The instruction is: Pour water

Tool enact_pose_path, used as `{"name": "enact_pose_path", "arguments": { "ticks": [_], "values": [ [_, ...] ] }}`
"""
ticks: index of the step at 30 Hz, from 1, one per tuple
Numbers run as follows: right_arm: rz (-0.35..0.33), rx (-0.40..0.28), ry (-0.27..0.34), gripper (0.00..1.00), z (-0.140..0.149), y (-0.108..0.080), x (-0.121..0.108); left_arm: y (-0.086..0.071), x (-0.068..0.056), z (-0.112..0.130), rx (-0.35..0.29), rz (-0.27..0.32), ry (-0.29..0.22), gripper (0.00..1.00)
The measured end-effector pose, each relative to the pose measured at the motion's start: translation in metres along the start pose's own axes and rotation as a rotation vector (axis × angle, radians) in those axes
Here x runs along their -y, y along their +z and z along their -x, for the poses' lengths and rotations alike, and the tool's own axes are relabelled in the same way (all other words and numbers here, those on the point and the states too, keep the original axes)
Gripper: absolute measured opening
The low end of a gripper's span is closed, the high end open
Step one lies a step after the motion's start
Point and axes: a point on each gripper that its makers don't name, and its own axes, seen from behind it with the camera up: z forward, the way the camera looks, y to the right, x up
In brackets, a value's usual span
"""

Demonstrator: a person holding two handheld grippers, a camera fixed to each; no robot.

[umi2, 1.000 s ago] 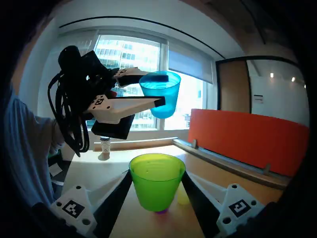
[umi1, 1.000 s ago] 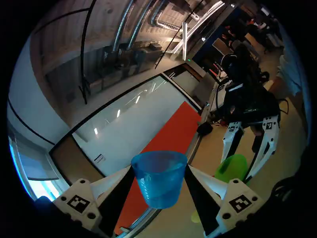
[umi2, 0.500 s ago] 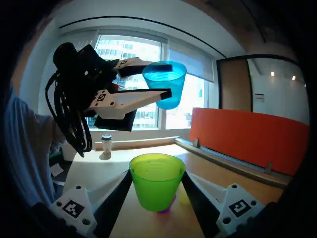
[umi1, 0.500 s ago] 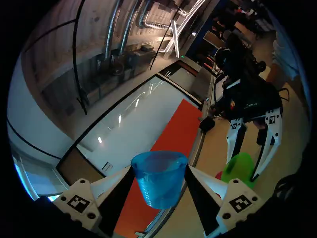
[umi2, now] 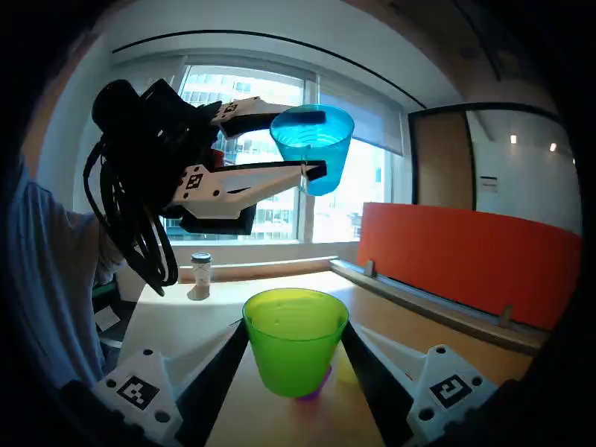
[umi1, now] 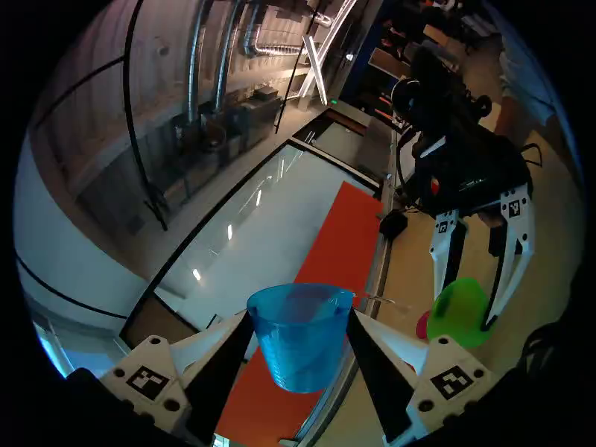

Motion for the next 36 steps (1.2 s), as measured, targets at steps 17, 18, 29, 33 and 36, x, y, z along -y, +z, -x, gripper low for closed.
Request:
{"name": "enact_pose_path", "arguments": {
  "ticks": [17, 18, 29, 33, 36],
  "values": [
    [-0.001, -0.002, -0.004, 0.90, 0.000, -0.001, -0.002, 0.004, 0.004, 0.000, 0.003, -0.012, 0.077, 0.86],
    [-0.001, -0.002, -0.004, 0.90, 0.000, -0.001, -0.002, 0.005, 0.004, 0.000, 0.002, -0.012, 0.083, 0.86],
    [-0.003, -0.007, -0.005, 0.90, -0.001, 0.000, -0.002, 0.004, 0.010, -0.007, -0.004, -0.023, 0.141, 0.86],
    [-0.002, -0.008, -0.008, 0.90, -0.001, -0.001, -0.002, 0.003, 0.012, -0.009, -0.005, -0.028, 0.160, 0.86],
    [0.000, -0.007, -0.013, 0.90, -0.001, -0.001, -0.003, 0.003, 0.013, -0.011, -0.006, -0.031, 0.173, 0.86]
  ]
}}
